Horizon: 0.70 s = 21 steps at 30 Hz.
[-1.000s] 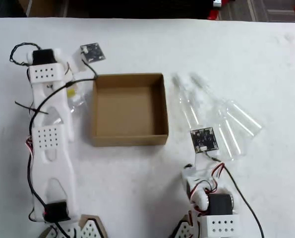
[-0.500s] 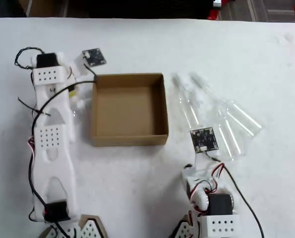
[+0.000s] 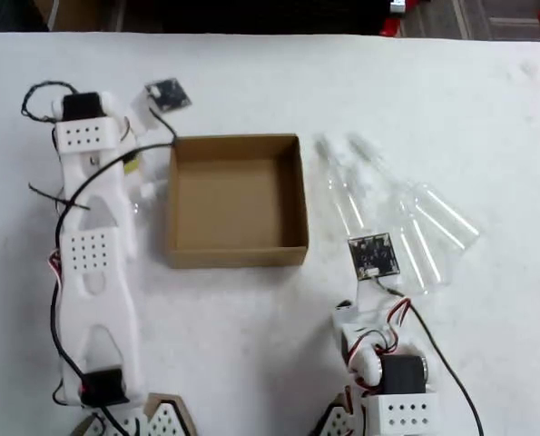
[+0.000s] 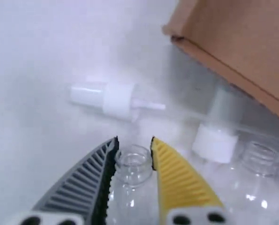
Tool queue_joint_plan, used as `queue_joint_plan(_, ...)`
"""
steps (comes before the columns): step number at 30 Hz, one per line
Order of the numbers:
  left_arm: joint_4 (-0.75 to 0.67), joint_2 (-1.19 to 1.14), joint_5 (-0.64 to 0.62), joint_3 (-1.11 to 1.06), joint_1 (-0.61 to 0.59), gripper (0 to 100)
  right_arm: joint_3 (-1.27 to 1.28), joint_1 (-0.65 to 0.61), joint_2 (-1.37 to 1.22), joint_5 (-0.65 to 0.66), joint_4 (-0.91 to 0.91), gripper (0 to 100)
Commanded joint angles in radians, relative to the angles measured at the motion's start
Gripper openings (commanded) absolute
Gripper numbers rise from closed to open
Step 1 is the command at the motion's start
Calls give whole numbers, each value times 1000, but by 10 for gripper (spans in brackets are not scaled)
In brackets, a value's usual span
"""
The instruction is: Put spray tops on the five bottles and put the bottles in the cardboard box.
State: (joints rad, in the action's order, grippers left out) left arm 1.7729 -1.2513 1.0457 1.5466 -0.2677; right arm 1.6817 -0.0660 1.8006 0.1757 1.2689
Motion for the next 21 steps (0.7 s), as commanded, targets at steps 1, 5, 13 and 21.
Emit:
queue_joint_plan(1, 17, 168, -110, 49, 31, 45, 9, -7, 1, -2, 4, 45)
queue_joint_plan(5, 18, 300, -224, 48, 39, 45, 9, -7, 1, -2, 4, 45)
queue_joint_plan(13, 20, 665, -420, -98, 61, 45, 9, -7, 1, -2, 4, 45)
queue_joint_plan(21, 12, 1296, -425, -801, 275, 45, 9, -7, 1, -2, 4, 45)
